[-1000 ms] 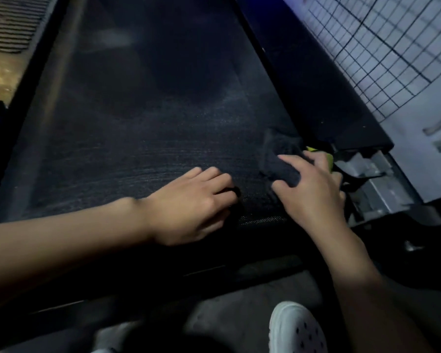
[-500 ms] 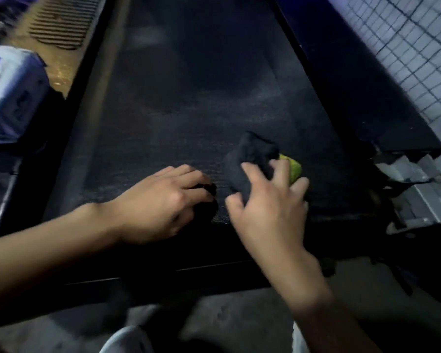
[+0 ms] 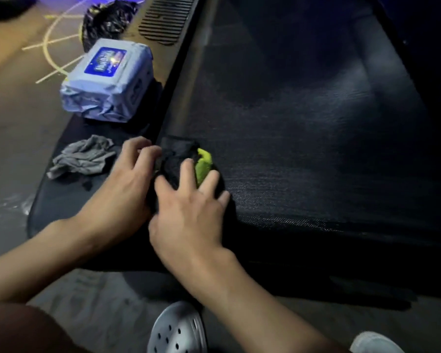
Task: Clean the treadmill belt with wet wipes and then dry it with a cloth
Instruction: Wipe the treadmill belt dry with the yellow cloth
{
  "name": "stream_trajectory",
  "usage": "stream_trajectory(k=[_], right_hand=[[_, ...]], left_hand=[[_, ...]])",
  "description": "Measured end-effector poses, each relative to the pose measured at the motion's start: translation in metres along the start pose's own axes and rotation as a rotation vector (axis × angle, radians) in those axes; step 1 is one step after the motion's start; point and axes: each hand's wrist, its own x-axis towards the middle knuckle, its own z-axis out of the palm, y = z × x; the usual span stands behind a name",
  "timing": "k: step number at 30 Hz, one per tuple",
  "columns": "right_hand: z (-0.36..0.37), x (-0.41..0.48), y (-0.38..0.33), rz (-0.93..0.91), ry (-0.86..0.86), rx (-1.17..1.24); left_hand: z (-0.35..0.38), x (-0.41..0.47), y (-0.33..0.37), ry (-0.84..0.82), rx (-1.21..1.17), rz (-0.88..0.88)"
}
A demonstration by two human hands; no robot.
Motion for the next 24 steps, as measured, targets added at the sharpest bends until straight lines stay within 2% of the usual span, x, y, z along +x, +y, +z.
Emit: stream_trajectory(k=[3, 5, 8, 14, 20, 24], right_hand=[[0.002, 0.005, 0.004, -0.049, 0.011, 0.022], [-0.002, 0.005, 0.014, -0.059, -0.009, 0.062], [-0.009, 0.003, 0.026, -0.032, -0.007, 0.065], [-0.027, -0.008, 0.079, 0.198, 0.076, 0.023], [-0.062, -0.020, 0.155, 0.439, 0.106, -0.088], [-0.082, -0.032, 0.202, 0.618, 0.196, -0.167]], left_hand=[[0.001, 0.001, -0.001, -0.065, 0.023, -0.035], [0.000, 0.007, 0.006, -0.054, -0.023, -0.071], [0.000, 0.012, 0.015, -0.033, -0.061, -0.026], [0.019, 0.046, 0.054, -0.127, -0.130, 0.226], [0.055, 0.095, 0.131, -0.203, -0.156, 0.442], [0.069, 0.115, 0.181, -0.366, -0.253, 0.547]])
